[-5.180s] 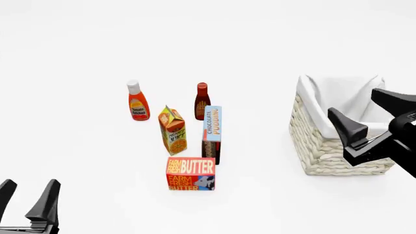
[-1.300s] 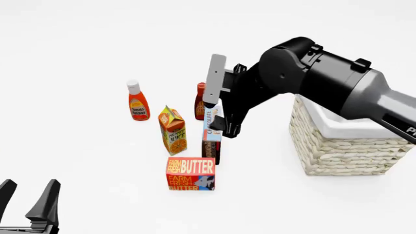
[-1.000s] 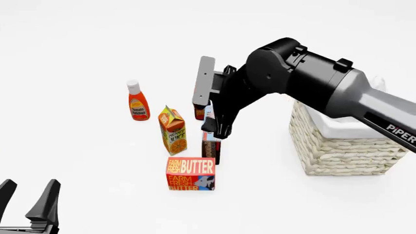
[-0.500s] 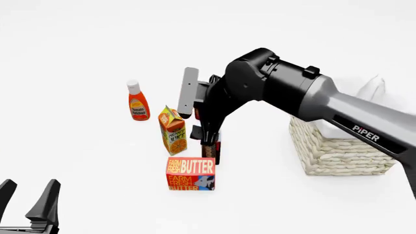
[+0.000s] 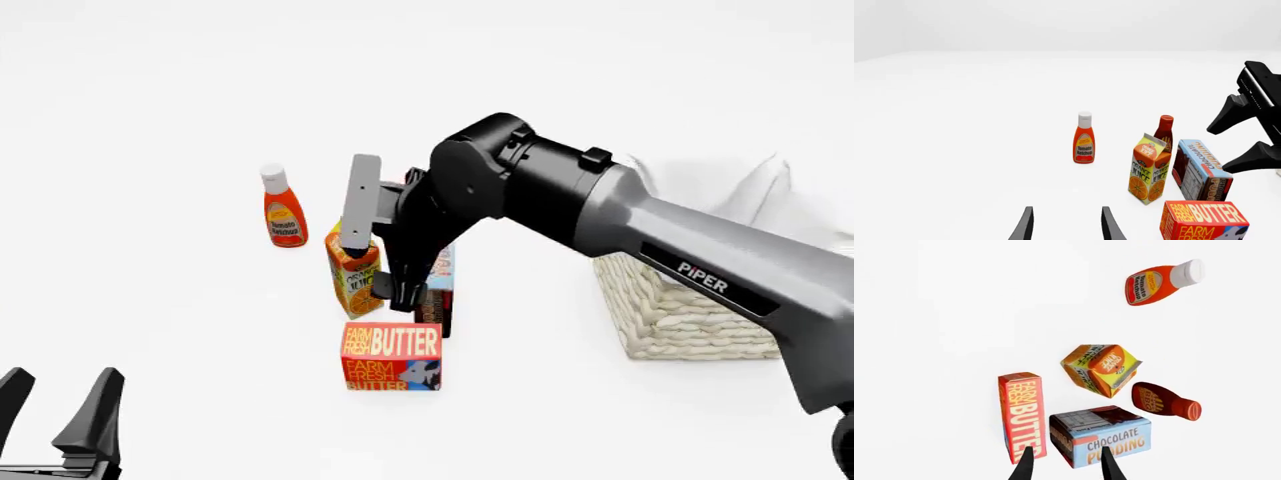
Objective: Pick the butter and place it in the basket.
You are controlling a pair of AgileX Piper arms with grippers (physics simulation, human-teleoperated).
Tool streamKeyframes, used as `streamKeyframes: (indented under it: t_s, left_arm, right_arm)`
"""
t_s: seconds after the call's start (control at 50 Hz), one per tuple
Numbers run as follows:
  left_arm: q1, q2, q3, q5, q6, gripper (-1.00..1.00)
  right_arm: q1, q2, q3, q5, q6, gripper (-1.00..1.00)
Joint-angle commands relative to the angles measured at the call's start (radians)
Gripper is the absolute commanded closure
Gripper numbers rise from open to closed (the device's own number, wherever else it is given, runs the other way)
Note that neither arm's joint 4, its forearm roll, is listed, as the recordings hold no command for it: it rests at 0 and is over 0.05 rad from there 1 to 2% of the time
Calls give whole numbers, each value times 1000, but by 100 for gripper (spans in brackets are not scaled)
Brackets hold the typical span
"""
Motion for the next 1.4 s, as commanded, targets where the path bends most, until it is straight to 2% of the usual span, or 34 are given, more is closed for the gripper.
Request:
streamKeyframes:
  t_s: [0.02, 0.12, 1.4]
  left_arm:
    - [0, 0, 0, 0, 0, -100]
    - [0, 0, 0, 0, 0, -100]
    - [0, 0, 0, 0, 0, -100]
  right_arm:
    - [23, 23, -21, 9, 8, -100]
    - [53, 31, -28, 6, 16, -100]
    - [106, 112, -82, 16, 51, -100]
